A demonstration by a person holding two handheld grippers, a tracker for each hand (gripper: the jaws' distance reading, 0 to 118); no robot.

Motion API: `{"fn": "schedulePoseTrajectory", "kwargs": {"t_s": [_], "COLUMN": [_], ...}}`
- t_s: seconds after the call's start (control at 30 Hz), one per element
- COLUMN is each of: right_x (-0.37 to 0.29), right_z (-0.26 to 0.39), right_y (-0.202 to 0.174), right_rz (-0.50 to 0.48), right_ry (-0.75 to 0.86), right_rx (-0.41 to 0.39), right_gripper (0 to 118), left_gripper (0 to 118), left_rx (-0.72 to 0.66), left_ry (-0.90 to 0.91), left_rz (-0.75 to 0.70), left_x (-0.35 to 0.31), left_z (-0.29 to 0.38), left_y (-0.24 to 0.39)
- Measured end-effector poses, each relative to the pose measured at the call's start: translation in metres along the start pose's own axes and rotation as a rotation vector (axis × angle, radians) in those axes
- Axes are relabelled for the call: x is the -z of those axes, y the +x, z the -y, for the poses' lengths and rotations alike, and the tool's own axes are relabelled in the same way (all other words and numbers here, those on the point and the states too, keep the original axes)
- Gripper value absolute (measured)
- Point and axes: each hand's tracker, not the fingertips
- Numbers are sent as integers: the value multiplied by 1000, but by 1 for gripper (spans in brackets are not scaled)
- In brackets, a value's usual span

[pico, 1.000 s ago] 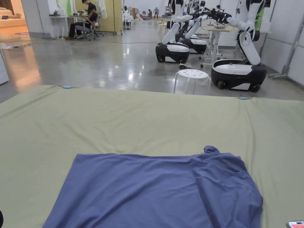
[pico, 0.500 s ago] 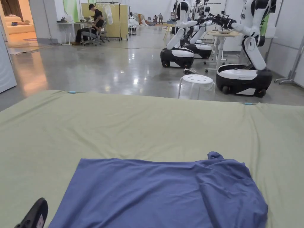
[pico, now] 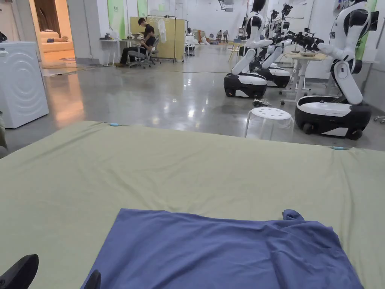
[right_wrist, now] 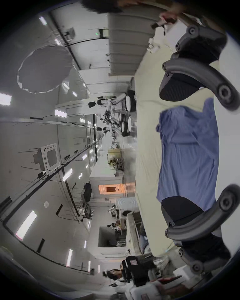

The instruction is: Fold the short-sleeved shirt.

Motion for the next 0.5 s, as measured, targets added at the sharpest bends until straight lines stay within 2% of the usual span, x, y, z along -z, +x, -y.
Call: {"fn": "schedulePoseTrajectory", "kwargs": {"t_s": [0.13, 0.23, 0.3, 0.37, 0.4, 0.43, 0.47, 0.5], "right_x": [7, 10, 10, 9, 8, 6, 6, 6], "right_z": [4, 2, -1, -3, -4, -4, -4, -4], "right_y": [1, 2, -2, -8, -12, -14, -17, -18], "right_rz": [-58, -42, -6, 38, 52, 58, 76, 79], "right_ry": [-29, -37, -60, -60, -61, -52, -43, -43], "right_rx": [109, 101, 28, -57, -97, -131, -152, -148], "right_gripper": [118, 118, 116, 105, 85, 60, 35, 4], "left_gripper": [58, 58, 58, 58, 58, 56, 48, 18], "left_rx": [-40, -39, -44, -42, -40, -44, -46, -49], "left_ry": [-20, -34, -44, -50, -55, -63, -65, -76], "left_rz": [6, 9, 13, 18, 26, 50, 55, 80], "left_x": [0, 0, 0, -1, -1, 0, -1, 0], "left_z": [0, 3, 4, 6, 6, 6, 5, 4], "left_y": [-6, -8, -7, -8, -8, -8, -8, -8]}}
